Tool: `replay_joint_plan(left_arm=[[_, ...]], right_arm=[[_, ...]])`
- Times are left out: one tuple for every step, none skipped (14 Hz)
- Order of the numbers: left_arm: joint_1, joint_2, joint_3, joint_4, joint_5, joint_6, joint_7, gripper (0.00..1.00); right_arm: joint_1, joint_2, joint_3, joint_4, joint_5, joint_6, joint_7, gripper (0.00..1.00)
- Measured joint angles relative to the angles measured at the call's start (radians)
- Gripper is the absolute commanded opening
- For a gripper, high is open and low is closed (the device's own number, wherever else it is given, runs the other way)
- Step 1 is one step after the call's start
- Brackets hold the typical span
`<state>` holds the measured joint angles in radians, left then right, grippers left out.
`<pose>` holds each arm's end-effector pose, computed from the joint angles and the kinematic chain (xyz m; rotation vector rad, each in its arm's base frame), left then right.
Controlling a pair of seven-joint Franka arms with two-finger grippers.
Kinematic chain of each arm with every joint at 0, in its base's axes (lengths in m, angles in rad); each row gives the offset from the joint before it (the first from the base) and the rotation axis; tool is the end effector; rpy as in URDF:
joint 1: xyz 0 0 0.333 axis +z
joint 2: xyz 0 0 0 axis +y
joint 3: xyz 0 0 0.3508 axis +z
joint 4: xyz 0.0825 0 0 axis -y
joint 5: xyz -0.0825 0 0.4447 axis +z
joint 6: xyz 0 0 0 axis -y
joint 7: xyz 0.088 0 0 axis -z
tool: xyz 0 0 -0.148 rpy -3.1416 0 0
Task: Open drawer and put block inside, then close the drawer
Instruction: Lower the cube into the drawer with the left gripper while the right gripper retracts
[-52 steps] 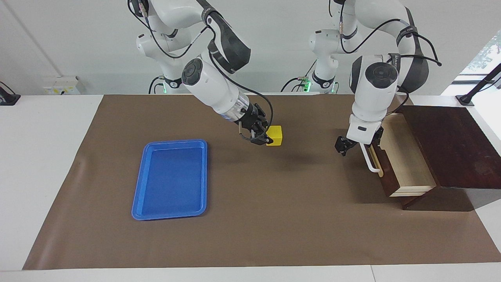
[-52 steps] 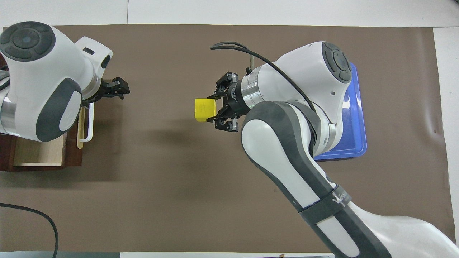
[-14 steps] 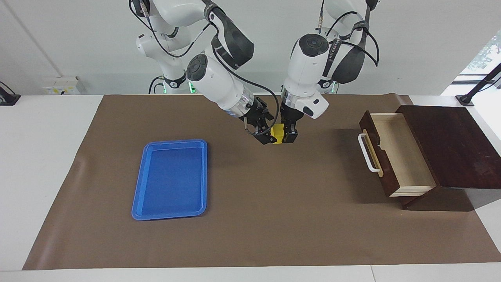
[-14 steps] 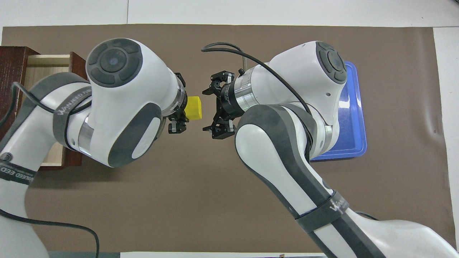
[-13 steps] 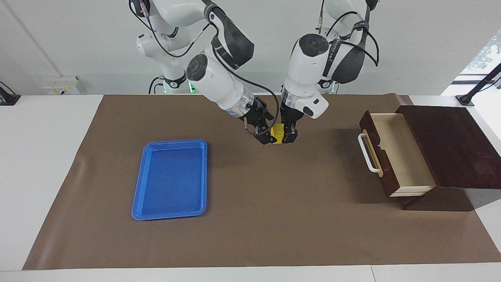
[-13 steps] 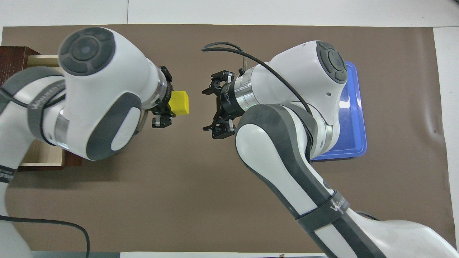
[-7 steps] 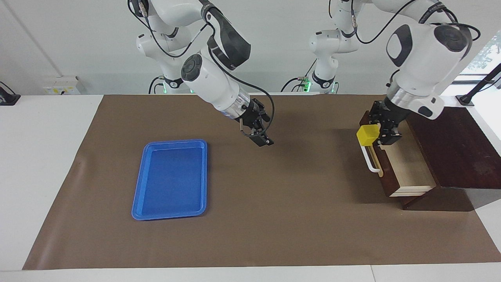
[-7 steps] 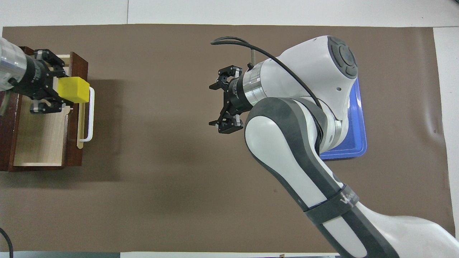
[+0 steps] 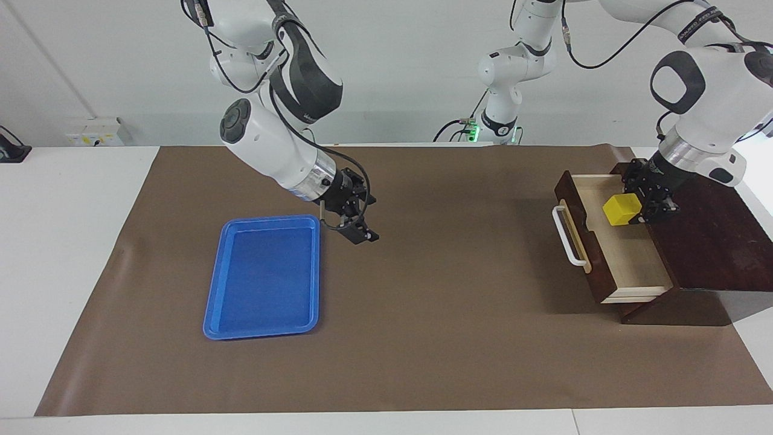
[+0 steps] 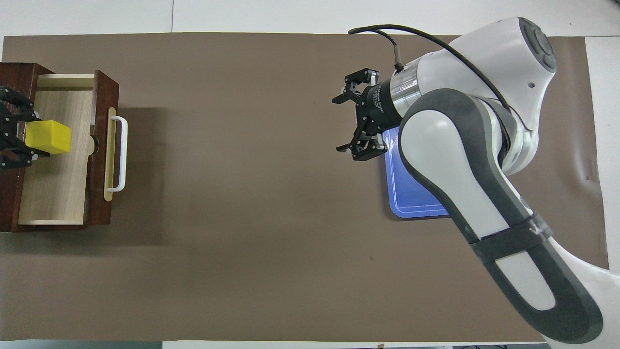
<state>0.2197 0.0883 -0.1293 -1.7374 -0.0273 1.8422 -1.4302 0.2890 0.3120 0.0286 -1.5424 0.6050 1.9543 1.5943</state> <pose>0.6520 0.0580 0.4969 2.2391 2.1458 -0.0154 0.6888 0.2865 0.4762 -1.9697 1.8033 0.5746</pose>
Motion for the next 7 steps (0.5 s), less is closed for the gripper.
replay_joint_plan(left_arm=[[0.006, -0.015, 0.0, -0.046, 0.0, 0.027, 0.01, 0.0], [0.013, -0.026, 0.0, -0.083, 0.0, 0.046, 0.02, 0.0], [0.019, -0.034, 0.0, -0.112, 0.0, 0.056, 0.026, 0.0], [0.023, -0.039, 0.0, -0.136, 0.0, 0.064, 0.03, 0.0], [0.025, -0.043, 0.0, -0.155, 0.0, 0.068, 0.031, 0.0], [0.027, -0.048, 0.0, -0.174, 0.0, 0.071, 0.031, 0.0], [0.034, -0.054, -0.001, -0.195, 0.0, 0.081, 0.031, 0.0]], right_arm=[[-0.015, -0.003, -0.001, 0.001, -0.025, -0.021, -0.049, 1.0], [-0.031, -0.007, -0.001, 0.002, -0.05, -0.047, -0.102, 1.0], [-0.048, -0.011, -0.002, 0.003, -0.072, -0.078, -0.162, 1.0], [-0.07, -0.017, -0.002, 0.003, -0.095, -0.111, -0.234, 1.0], [-0.092, -0.023, -0.003, 0.004, -0.116, -0.149, -0.312, 1.0], [-0.116, -0.031, -0.003, 0.005, -0.142, -0.189, -0.394, 1.0], [-0.141, -0.039, -0.003, 0.007, -0.173, -0.227, -0.484, 1.0]])
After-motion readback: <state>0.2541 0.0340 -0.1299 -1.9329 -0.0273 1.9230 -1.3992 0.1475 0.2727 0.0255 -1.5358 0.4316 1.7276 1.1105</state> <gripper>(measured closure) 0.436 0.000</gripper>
